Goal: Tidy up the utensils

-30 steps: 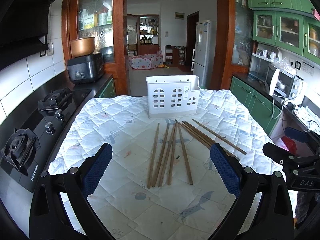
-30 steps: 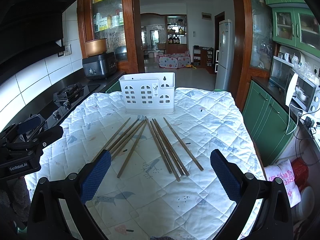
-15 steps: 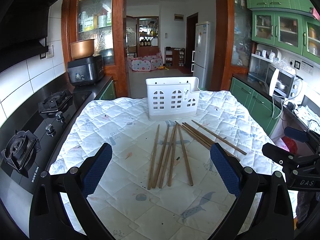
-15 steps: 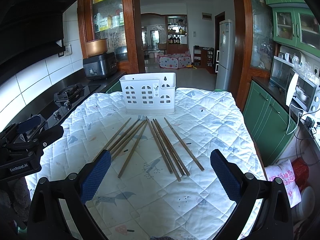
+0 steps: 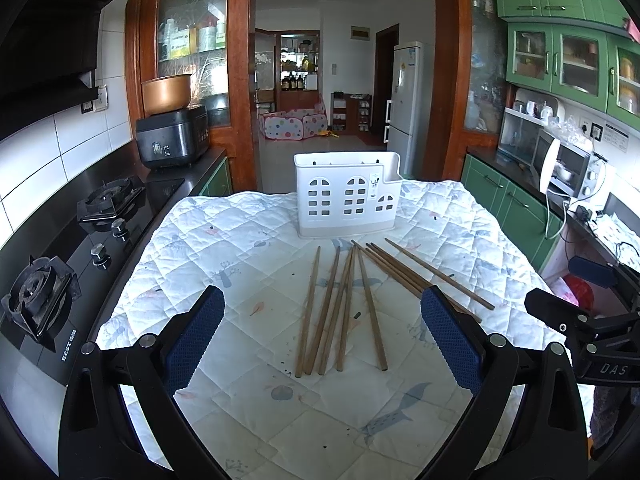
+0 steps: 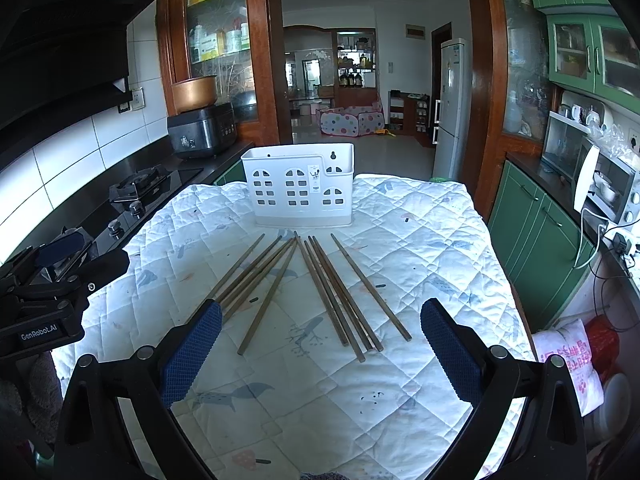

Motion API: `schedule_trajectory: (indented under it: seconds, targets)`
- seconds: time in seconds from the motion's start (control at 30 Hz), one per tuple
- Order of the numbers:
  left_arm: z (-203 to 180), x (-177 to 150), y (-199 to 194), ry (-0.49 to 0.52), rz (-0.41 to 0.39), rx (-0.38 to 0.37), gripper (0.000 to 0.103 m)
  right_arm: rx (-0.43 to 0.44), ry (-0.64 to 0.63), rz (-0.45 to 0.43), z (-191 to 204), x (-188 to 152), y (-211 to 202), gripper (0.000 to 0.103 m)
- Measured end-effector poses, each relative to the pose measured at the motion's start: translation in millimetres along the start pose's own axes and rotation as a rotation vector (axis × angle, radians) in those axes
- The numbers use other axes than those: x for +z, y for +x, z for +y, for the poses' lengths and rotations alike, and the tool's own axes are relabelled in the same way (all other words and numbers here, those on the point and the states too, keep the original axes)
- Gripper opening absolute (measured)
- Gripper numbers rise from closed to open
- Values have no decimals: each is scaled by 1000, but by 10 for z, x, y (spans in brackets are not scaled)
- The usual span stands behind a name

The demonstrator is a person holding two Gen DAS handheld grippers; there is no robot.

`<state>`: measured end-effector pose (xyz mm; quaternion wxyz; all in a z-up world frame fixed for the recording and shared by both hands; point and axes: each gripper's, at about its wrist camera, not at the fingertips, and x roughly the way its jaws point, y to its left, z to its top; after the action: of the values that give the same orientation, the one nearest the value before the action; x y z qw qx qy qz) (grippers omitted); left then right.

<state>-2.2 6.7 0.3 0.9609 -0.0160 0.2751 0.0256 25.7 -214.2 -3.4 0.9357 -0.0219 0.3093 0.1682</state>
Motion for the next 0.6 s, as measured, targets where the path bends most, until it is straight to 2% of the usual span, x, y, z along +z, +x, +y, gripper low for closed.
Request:
schedule_trajectory:
  seconds: [0.6]
  targets:
    - [49, -18, 69, -15, 11, 5, 98, 2, 4, 1, 70, -31, 11, 96]
